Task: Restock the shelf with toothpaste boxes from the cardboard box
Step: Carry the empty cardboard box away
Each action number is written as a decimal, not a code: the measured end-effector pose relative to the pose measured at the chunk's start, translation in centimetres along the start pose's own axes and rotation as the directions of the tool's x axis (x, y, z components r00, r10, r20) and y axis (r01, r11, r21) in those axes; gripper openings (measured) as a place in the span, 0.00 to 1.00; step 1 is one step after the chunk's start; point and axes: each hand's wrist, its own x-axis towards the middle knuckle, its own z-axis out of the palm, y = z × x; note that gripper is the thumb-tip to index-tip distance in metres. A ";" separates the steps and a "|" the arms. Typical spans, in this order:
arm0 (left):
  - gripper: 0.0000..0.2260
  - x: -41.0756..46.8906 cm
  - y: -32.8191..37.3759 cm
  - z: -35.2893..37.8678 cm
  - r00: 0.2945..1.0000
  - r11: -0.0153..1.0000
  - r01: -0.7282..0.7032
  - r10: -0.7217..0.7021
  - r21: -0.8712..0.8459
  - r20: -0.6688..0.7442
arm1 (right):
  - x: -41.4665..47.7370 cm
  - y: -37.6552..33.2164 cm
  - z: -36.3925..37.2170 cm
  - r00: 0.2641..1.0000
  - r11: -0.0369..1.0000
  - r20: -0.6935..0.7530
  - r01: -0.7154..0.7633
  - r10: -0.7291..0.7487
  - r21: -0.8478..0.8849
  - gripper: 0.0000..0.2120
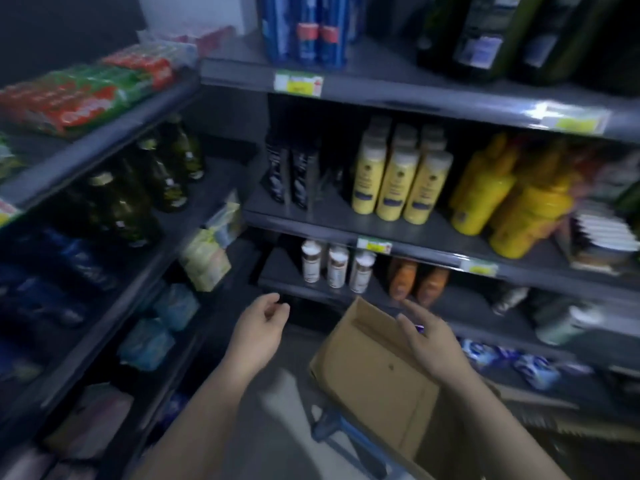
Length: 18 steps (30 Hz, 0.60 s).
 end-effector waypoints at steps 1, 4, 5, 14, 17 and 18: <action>0.19 0.6 -0.2 1.2 1.000 1.000 0.005 -0.005 -0.001 0.025 | -0.1 1.3 -0.3 0.999 0.999 -0.024 -0.046 0.046 0.010 0.19; 0.18 2.6 -1.0 4.5 0.996 0.999 0.010 -0.013 0.032 0.093 | -0.7 4.9 -0.4 0.985 0.986 -0.067 -0.158 0.161 0.053 0.20; 0.17 3.2 -1.2 5.4 0.994 0.999 0.010 -0.015 0.047 0.110 | -0.9 5.9 -0.2 0.978 0.980 -0.075 -0.191 0.195 0.065 0.20; 0.15 9.2 -4.3 12.5 0.941 0.992 -0.010 -0.033 0.126 0.336 | -2.9 13.0 3.1 0.875 0.898 -0.205 -0.436 0.438 0.059 0.19; 0.14 11.9 -6.5 14.4 0.914 0.980 -0.045 -0.039 0.194 0.405 | -3.2 16.0 4.2 0.841 0.868 -0.251 -0.497 0.479 -0.012 0.19; 0.14 12.8 -7.4 15.1 0.907 0.975 -0.056 -0.040 0.213 0.420 | -3.4 17.1 4.6 0.822 0.849 -0.262 -0.528 0.506 -0.016 0.19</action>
